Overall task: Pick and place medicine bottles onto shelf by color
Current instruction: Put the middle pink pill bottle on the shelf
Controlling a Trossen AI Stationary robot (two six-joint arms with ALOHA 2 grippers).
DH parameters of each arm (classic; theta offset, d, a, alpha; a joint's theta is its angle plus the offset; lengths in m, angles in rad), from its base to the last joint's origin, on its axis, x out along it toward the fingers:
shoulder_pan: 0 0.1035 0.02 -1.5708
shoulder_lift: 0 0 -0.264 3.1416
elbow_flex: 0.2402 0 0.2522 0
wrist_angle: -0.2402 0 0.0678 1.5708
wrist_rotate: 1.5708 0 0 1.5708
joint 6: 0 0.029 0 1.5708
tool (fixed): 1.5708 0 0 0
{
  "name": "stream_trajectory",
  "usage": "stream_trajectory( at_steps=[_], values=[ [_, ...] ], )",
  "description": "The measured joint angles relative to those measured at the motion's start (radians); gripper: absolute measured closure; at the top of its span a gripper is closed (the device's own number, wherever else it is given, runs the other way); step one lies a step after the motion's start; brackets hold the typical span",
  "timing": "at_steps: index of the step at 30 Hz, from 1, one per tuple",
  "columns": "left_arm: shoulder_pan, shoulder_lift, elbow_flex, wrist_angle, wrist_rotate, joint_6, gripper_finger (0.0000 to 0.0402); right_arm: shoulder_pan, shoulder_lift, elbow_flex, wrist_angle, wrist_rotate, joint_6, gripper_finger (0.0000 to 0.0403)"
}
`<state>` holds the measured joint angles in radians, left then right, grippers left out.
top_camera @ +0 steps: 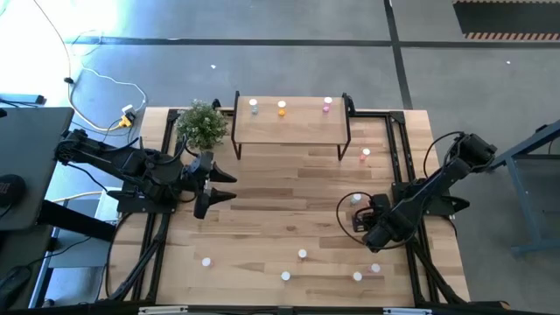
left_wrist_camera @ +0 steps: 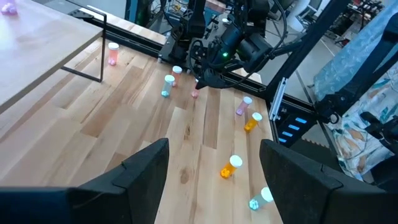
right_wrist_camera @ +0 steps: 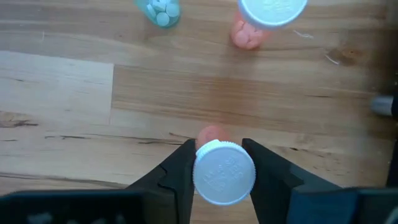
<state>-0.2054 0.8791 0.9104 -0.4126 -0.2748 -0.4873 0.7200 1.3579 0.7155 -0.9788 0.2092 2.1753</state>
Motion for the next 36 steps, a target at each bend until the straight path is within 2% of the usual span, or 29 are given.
stream_trajectory(
  at_steps=[11,19,27,36],
  values=[
    [0.000,0.000,0.000,0.000,-0.002,0.000,0.0158,0.000,0.001,0.006,-0.001,-0.017,-0.005,0.0300],
    [0.011,0.000,0.000,-0.001,-0.002,0.000,0.0158,0.000,0.001,0.101,0.001,-0.016,-0.067,0.0300],
    [0.066,0.000,0.000,-0.017,0.018,0.017,0.0158,-0.020,0.001,0.260,0.001,0.117,-0.159,0.0300],
    [0.155,0.000,0.000,-0.021,0.103,0.093,0.0158,-0.160,0.001,0.435,0.005,0.297,-0.415,0.0300]
  ],
)
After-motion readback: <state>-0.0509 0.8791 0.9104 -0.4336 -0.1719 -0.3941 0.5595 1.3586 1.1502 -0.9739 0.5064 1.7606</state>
